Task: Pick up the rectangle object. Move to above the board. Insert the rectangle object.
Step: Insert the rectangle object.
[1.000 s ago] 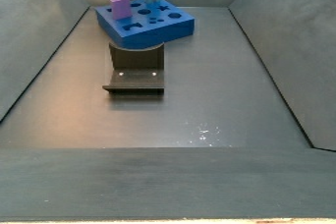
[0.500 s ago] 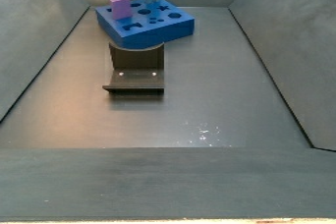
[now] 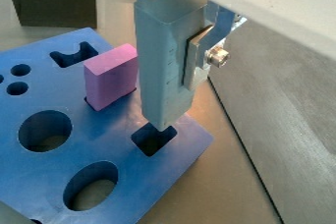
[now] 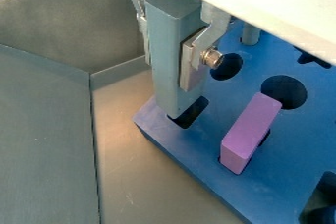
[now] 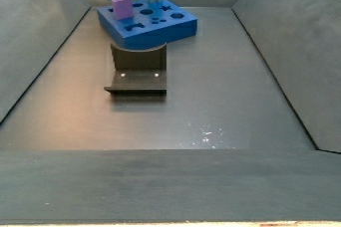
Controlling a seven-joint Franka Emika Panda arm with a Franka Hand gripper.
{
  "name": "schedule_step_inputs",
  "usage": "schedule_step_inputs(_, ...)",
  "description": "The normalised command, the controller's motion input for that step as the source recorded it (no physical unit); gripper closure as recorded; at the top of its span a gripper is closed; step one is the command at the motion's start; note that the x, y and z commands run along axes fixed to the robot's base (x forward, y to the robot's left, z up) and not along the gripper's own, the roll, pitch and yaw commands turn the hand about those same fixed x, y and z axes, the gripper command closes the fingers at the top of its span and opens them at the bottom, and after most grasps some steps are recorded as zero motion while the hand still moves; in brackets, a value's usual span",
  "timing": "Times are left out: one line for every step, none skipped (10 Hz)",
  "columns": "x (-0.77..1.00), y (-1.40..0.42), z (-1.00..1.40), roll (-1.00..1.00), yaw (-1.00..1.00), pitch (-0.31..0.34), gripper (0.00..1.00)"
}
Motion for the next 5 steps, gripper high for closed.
schedule_step_inputs(0.47,-0.24,-0.1,0.37,0.0,0.177,1.0)
schedule_step_inputs(0.03,0.0,-0.01,0.0,0.0,0.0,1.0)
schedule_step_inputs(0.75,0.0,-0.26,0.09,0.0,0.0,1.0)
schedule_step_inputs(1.0,0.0,-0.3,0.11,0.0,0.191,1.0)
schedule_step_inputs(1.0,0.0,-0.31,0.14,0.0,0.234,1.0)
